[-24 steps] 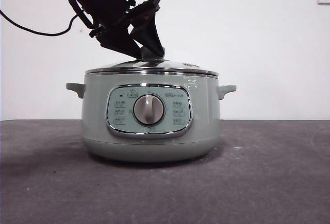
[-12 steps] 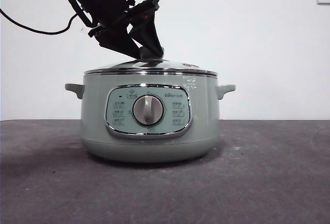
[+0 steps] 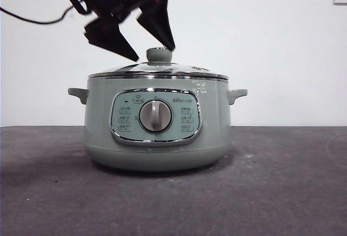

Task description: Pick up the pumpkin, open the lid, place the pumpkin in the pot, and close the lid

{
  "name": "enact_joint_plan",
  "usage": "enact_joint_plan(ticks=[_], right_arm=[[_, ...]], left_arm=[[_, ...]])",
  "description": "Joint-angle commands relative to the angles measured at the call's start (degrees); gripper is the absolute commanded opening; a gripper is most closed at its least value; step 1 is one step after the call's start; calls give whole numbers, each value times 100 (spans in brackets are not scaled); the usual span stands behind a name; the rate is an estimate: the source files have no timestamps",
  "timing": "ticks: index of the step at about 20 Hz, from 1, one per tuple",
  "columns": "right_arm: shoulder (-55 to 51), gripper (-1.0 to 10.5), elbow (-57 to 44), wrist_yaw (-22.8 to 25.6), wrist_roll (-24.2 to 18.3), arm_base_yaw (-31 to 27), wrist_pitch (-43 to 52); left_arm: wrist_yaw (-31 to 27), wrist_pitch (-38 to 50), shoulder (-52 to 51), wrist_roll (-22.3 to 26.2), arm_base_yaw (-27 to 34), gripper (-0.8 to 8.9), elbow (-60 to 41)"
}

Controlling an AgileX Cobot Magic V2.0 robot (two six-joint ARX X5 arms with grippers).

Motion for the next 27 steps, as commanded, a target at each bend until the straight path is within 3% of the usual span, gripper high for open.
enact_joint_plan(ticks=[1,6,9,12,13,14,15,27], right_arm=[[42,657,0,-247,37,15,-94],[201,651,0,-667,35,15,-533],[264,496,0,-730,35,15,-852],[280,263,0,-1091,-44,15,-1152],[280,146,0,-1119,-79,15,-1211],[280,14,0,-1108,-85,15,-1246],[280,-14,0,-1108,-120,15,-1274],[262,2,0,-1058,-57,9,-1241]], left_arm=[[11,-289,-326,-15,-17,544,-59],[649,-1624,-1453,-15,-17,531,-59],[1005,-2334,-2109,-44,-17,491,-59],[1244,-2929,-2643,-70,-17,48,-59],[1309,-3053,-2782,-70,-17,-12,-59],[1384,-3152,-2907,-70,-17,-6,-59],[1412,-3206,-2990,-70,-17,-6,-59],[1493,-3279,-3128,-72,-17,-4,-59]])
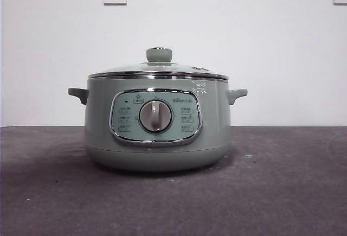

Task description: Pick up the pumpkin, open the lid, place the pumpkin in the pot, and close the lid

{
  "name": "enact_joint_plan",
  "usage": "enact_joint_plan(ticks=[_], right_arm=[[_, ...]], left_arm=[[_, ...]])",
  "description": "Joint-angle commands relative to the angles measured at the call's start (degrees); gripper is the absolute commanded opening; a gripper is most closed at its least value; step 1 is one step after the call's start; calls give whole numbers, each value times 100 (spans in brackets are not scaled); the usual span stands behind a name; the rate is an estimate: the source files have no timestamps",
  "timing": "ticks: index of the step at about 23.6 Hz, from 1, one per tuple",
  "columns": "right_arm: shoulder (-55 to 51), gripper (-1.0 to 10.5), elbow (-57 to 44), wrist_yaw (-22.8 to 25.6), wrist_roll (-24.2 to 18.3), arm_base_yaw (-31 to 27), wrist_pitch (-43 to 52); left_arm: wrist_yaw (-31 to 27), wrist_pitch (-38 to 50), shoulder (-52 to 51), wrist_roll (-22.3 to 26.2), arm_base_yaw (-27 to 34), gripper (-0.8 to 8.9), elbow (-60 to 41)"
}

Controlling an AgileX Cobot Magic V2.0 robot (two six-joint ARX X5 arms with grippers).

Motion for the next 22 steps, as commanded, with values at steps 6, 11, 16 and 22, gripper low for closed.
enact_joint_plan(ticks=[6,11,16,22], right_arm=[[-9,2,0,15,7,9,24],[-9,2,0,15,7,9,24],[-9,2,0,15,7,9,24],[-9,2,0,15,7,9,22]], left_arm=[[2,15,0,-15,-17,-4,-59],[2,17,2,-13,-17,-4,-59],[-435,269,2,201,-11,-3,-59],[-1104,544,-116,337,136,-3,-61]])
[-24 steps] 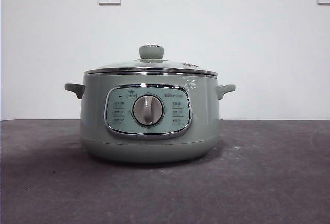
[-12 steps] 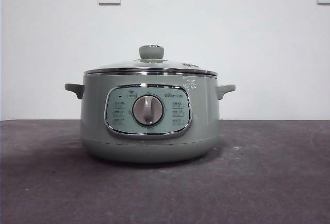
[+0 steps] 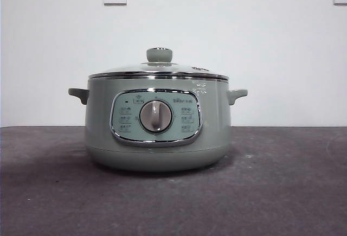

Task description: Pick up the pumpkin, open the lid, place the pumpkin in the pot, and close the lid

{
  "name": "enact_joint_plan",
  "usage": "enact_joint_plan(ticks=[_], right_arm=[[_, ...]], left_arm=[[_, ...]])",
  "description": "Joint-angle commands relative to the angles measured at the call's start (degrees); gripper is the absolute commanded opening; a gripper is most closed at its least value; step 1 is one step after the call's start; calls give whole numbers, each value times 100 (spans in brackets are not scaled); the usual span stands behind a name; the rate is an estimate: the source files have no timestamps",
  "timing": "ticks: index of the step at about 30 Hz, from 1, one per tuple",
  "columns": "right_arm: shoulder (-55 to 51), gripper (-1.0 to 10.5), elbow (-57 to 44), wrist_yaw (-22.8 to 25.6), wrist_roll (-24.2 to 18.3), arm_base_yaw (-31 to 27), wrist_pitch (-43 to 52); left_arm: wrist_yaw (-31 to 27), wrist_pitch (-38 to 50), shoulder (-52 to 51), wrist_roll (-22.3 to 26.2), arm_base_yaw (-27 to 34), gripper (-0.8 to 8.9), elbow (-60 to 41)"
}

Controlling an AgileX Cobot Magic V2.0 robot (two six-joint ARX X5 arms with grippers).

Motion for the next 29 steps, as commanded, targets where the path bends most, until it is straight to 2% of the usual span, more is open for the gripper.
enact_joint_plan(ticks=[1,8,13,19,25,29], right_arm=[[-9,2,0,13,7,9,17],[-31,1,0,13,7,9,15],[-35,2,0,13,7,9,13],[-42,2,0,13,7,9,13],[-46,2,0,13,7,9,15],[-46,2,0,13,7,9,13]], left_arm=[[-409,422,-192,164,275,-3,-59],[-374,1196,-1252,417,1696,-3,-470],[-619,2741,-2361,518,2450,-3,-1832],[-763,4181,-3565,396,2865,-3,-3729],[-1043,4988,-4446,236,2916,-3,-5302],[-1270,5235,-4839,17,2916,-3,-6052]])
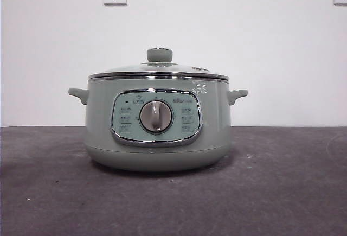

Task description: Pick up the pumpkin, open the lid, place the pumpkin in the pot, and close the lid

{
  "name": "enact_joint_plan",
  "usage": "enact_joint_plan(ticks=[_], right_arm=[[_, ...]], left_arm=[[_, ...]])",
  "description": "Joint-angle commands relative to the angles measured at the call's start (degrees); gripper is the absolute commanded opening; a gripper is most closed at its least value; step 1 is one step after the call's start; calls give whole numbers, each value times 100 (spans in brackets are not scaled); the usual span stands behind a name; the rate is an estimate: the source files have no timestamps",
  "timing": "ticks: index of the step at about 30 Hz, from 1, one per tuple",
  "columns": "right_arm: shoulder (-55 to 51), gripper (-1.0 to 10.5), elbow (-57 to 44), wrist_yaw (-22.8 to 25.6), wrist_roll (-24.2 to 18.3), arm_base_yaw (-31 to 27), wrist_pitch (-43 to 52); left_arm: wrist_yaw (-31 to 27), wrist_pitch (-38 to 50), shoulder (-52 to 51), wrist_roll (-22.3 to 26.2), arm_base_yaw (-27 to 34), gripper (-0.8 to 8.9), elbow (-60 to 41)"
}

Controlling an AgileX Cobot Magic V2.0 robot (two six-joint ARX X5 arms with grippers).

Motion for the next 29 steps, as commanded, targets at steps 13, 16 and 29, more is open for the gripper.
enact_joint_plan(ticks=[13,16,29], right_arm=[[-17,2,0,13,7,9,15],[-17,2,0,13,7,9,15],[-35,2,0,13,7,9,15]], left_arm=[[-627,146,-850,-249,22,-3,-1432],[-616,122,-1001,-273,59,-3,-1587],[-553,-758,-1036,-634,94,-3,-1674]])
